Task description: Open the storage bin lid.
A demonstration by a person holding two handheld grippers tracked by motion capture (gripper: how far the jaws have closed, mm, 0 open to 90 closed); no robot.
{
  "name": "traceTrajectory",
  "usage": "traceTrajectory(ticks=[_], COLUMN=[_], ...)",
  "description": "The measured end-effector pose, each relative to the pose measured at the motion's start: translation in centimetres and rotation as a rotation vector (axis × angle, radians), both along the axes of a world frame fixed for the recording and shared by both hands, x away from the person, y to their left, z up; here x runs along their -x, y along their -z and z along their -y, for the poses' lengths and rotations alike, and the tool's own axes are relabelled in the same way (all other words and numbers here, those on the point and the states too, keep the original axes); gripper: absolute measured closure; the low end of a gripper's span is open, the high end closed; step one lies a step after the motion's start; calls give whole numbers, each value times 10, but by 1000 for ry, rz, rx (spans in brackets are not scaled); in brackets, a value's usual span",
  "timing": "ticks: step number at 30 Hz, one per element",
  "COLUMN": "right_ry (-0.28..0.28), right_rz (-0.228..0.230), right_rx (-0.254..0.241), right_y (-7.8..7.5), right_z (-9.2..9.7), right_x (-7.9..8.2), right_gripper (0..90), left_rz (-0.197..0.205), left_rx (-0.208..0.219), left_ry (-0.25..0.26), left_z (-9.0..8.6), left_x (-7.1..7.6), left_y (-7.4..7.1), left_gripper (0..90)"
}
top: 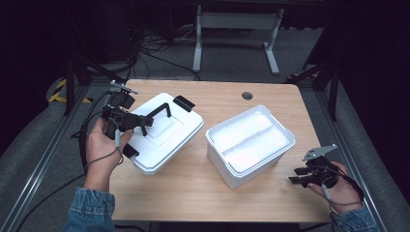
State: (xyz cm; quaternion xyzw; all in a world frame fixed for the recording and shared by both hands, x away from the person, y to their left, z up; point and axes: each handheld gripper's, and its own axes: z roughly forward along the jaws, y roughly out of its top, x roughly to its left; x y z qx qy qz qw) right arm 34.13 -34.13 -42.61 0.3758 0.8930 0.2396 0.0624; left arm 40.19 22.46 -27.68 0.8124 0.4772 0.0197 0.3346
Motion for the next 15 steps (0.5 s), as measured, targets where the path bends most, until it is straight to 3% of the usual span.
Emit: traceTrajectory(ticks=[6,15], right_ry=[0,-4], right_rz=[-4,-4], right_rx=[5,10], right_y=[2,4], right_z=[-1,-1], right_x=[0,0], right_gripper=[562,561], left_rz=[-30,-45], left_rx=[22,55], left_ry=[-23,-25], left_z=[-7,-12], left_x=[-5,-8], left_y=[17,41], left_gripper=[842,842])
